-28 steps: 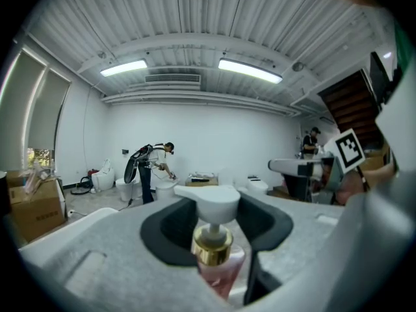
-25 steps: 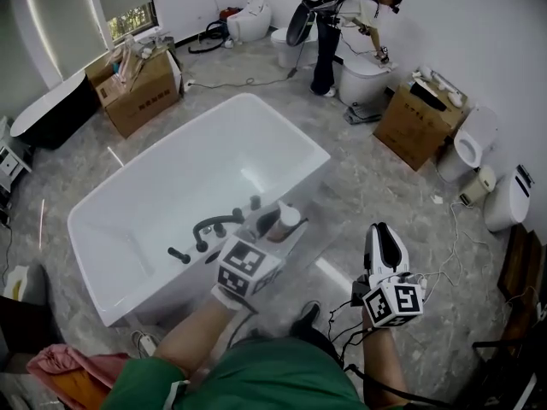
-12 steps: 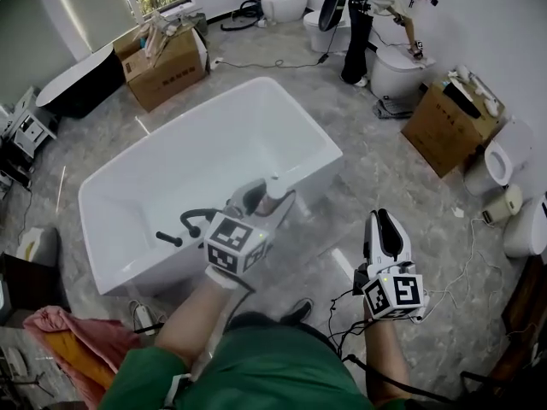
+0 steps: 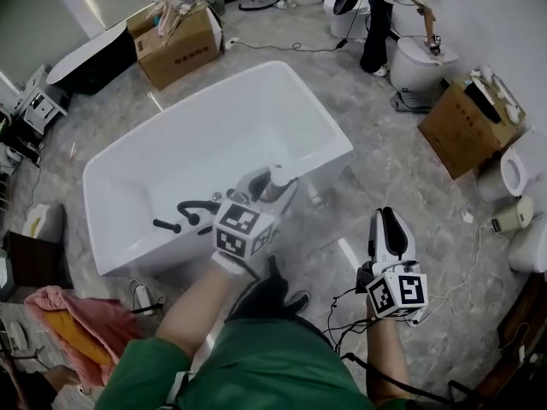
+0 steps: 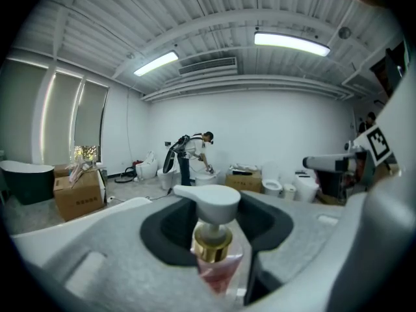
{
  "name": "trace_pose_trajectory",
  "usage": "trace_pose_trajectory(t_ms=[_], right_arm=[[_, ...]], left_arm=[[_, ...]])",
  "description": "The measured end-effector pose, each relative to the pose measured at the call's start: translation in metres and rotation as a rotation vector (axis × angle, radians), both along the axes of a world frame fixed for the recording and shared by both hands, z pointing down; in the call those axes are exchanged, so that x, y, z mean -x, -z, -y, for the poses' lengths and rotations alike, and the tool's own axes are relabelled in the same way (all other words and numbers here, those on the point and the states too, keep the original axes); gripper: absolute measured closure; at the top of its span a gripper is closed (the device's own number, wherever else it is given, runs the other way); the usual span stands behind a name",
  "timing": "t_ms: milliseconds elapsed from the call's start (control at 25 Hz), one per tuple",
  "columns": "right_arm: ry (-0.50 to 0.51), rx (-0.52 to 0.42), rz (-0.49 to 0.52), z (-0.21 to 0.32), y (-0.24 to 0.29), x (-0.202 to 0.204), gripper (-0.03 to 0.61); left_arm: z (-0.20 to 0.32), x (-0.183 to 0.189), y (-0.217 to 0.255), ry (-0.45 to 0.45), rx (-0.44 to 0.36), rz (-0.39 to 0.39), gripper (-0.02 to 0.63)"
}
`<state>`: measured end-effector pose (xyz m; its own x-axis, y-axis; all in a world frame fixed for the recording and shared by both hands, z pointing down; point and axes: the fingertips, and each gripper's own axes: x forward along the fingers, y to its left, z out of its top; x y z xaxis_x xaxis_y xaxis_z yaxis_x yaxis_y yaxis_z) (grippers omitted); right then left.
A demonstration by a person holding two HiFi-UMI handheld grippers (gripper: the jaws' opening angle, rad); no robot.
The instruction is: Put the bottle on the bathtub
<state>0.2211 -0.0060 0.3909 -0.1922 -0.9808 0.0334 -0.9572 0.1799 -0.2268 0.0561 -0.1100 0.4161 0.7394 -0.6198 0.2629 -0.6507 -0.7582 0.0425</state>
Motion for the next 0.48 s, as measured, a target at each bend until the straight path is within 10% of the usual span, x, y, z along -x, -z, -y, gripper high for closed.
trace_pose_trajectory(t_ms=[480], right_arm=[[0.014,0.059,-0.037,0.106,-0.014,-0.001,0.526]], left_arm=[[0.096,-0.005,-0.076,-0.029,0.02,0.027,0.437]])
